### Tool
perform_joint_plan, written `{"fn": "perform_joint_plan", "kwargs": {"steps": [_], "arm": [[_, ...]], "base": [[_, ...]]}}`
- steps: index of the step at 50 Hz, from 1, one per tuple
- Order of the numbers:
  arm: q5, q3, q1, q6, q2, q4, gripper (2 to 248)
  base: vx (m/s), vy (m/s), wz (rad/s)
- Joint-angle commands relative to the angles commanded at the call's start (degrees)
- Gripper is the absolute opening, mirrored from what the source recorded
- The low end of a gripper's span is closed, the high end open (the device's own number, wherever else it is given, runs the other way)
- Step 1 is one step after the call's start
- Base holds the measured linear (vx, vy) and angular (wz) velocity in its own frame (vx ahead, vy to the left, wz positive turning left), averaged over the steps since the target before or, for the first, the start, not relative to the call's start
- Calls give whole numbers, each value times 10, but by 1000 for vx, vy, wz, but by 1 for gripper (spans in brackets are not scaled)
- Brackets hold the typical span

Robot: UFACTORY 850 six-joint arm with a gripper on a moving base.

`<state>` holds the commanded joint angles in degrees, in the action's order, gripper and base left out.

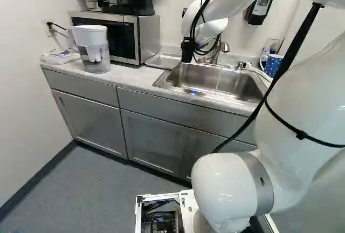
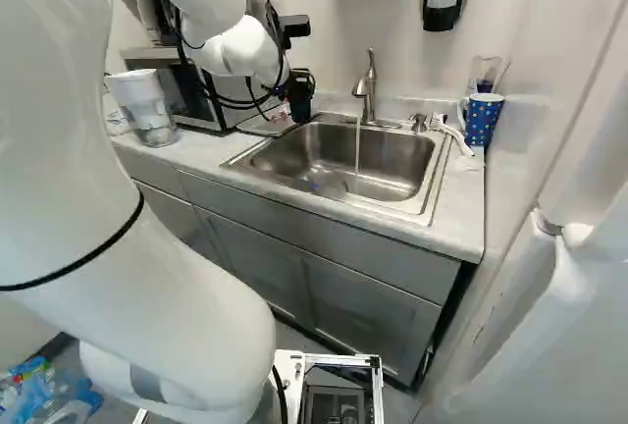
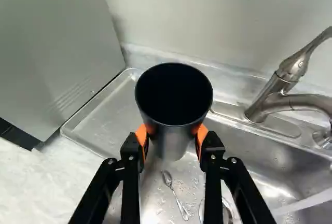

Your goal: Rinse the cup and place it in the tray

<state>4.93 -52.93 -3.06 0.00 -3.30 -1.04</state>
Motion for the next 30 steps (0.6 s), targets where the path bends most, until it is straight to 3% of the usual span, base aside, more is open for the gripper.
{"fn": "perform_joint_plan", "kwargs": {"steps": [30], "arm": [[0,33,-47,0,-34,0,113]], "base": [[0,0,0]]}}
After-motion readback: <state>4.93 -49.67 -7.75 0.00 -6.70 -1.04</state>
